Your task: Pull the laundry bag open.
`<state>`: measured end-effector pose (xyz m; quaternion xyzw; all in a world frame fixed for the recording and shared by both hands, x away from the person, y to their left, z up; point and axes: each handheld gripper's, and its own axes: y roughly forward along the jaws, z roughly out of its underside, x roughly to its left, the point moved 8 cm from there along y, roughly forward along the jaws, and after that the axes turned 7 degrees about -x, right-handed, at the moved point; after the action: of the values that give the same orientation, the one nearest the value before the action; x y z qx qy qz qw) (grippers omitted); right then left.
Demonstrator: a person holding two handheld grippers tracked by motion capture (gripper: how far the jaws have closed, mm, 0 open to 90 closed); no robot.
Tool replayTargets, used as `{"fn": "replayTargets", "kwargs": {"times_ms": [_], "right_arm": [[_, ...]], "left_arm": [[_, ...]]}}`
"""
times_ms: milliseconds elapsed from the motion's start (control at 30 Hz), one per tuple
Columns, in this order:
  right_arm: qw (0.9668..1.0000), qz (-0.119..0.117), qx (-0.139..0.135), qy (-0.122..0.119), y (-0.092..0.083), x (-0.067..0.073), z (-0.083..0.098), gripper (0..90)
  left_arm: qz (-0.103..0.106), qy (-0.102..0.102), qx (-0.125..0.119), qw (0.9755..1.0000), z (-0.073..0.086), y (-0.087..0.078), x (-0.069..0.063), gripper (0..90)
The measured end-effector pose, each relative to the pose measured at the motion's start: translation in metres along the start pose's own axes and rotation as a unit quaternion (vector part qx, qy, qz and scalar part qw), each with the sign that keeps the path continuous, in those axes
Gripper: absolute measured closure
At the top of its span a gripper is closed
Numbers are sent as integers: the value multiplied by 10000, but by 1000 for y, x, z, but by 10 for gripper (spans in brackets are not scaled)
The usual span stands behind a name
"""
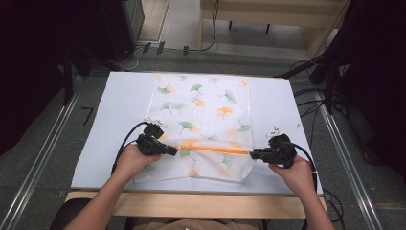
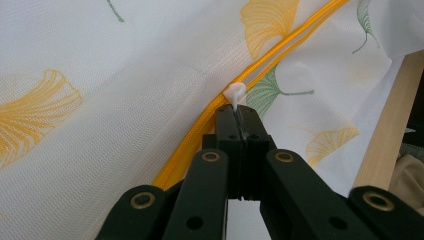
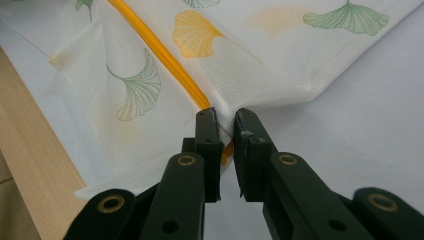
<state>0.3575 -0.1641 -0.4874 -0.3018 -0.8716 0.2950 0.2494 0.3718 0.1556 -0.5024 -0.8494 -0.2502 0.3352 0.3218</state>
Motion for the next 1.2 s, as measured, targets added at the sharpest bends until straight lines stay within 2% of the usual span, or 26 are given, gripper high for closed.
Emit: {"fn": "replayTargets", "kwargs": {"times_ms": [433, 800, 1033, 1200], "right_arm": [[10000, -22, -12, 4, 0, 0, -1, 840], [10000, -36, -27, 3, 0, 0, -2, 839], [10000, -47, -32, 11, 0, 0, -2, 839], [10000, -62, -32, 13, 0, -1, -3, 839]], "left_arm": [[-2, 7, 11, 10000, 0, -1, 1, 900], [-15, -69, 25, 10000, 2, -3, 5, 900], [-57, -158, 41, 9998, 6, -10, 13, 900], [-110, -196, 73, 9997, 11, -22, 20, 900]]}}
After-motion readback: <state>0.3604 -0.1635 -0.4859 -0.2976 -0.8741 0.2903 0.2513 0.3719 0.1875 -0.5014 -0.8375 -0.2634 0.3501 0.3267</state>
